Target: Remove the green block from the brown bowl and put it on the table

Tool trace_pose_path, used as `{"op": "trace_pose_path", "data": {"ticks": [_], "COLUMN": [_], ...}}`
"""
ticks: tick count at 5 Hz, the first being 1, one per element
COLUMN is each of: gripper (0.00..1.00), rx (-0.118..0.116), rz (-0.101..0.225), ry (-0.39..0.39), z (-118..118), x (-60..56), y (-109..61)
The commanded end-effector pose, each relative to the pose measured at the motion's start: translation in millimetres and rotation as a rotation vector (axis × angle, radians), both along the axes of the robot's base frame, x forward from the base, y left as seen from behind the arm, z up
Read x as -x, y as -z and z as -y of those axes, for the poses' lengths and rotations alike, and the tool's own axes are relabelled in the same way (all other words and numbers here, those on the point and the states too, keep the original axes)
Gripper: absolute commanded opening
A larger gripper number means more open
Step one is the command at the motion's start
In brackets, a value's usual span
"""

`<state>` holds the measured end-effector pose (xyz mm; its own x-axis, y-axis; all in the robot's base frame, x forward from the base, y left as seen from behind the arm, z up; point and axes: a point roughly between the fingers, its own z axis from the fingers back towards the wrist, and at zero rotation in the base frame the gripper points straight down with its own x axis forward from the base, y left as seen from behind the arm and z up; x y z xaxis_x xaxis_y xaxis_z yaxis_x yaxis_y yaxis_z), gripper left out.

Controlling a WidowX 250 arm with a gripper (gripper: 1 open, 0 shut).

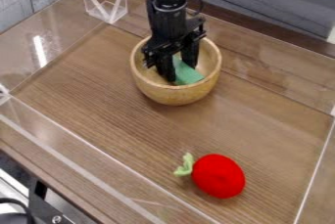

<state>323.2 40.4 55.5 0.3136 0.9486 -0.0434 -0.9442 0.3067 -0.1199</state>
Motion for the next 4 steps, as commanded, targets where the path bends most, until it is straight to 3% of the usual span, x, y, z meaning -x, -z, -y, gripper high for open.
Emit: {"op": "trace_pose_path", "data": {"ticks": [1, 4], "gripper": [0.00, 0.00], "rx": [-0.008, -0.001], "rz": [0.096, 0.133], "ry": [-0.004, -0.052], "z": [1, 5], "x": [-10.7, -16.8], "y": [-32.5, -43.3]}}
